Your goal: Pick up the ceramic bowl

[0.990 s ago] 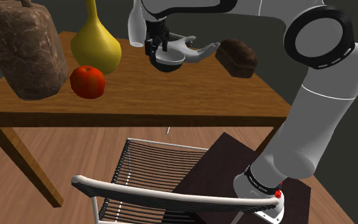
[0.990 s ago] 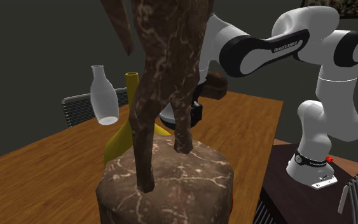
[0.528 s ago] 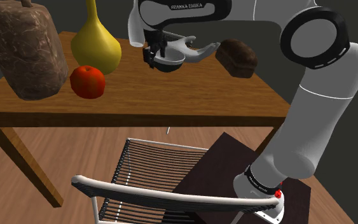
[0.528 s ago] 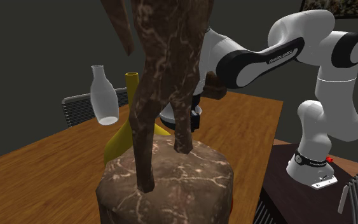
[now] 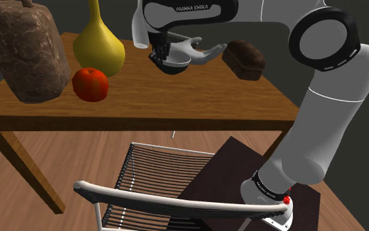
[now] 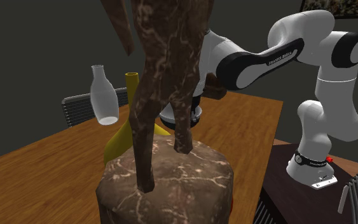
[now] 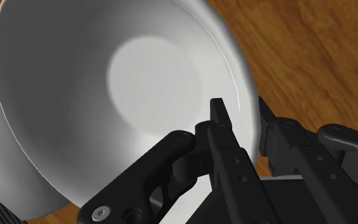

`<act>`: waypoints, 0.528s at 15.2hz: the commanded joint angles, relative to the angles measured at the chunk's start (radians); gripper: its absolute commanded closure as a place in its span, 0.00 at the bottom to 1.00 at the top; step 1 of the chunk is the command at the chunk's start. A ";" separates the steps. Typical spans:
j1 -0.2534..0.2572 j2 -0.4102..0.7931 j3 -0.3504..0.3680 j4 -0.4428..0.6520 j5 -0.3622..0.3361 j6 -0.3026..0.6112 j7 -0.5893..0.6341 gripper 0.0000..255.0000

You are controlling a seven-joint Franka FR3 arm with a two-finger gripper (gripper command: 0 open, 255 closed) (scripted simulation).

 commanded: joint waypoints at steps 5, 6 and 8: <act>0.000 0.001 0.000 0.013 0.001 -0.012 -0.003 1.00; 0.001 0.001 0.000 0.026 0.001 -0.025 -0.007 1.00; 0.002 0.001 0.001 0.053 0.003 -0.051 -0.014 1.00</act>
